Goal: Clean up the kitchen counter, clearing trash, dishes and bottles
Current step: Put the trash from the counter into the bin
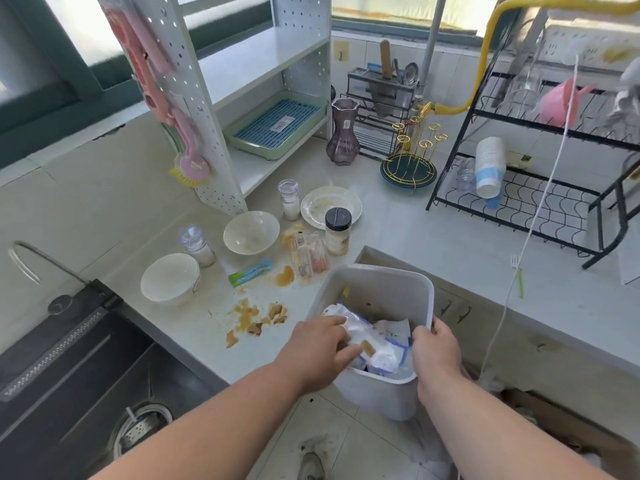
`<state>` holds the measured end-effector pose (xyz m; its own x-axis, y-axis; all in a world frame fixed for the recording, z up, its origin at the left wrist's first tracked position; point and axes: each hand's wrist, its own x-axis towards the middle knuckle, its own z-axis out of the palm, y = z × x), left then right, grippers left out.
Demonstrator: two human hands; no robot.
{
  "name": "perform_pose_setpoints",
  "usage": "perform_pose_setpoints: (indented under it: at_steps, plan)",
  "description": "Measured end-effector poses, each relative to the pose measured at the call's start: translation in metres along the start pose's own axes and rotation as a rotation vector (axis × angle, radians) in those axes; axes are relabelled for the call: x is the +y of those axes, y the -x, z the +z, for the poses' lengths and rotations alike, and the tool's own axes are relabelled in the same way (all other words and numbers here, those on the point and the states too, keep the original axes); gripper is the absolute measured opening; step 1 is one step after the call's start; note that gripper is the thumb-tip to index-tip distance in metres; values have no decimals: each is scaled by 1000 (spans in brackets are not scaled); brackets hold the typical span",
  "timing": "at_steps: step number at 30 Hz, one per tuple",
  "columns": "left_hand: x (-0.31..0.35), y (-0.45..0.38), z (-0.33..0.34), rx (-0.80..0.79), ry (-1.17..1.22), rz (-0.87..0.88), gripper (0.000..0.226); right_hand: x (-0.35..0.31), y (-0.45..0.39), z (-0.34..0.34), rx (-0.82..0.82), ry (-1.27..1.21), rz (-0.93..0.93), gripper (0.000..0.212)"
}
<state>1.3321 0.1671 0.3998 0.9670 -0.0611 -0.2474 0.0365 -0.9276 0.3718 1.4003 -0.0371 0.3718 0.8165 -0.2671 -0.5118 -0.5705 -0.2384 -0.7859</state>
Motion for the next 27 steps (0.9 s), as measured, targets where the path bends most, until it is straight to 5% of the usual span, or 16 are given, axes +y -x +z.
perform_pose_setpoints:
  at_steps: [6,9,17,22,27]
  plan:
    - [-43,-52,-22,247,153,-296,33,1,-19,3,55,5,38,53]
    - [-72,-94,-39,58,-8,-466,45,-10,-14,3,91,-12,28,53]
    - [-75,-146,-36,-298,-162,-381,73,-4,-20,7,133,-97,55,49]
    - [-69,-130,-33,-201,-169,-372,77,-8,-17,7,119,-60,53,45]
    - [-41,-93,-45,135,-85,-303,56,-13,-11,5,94,-55,42,48]
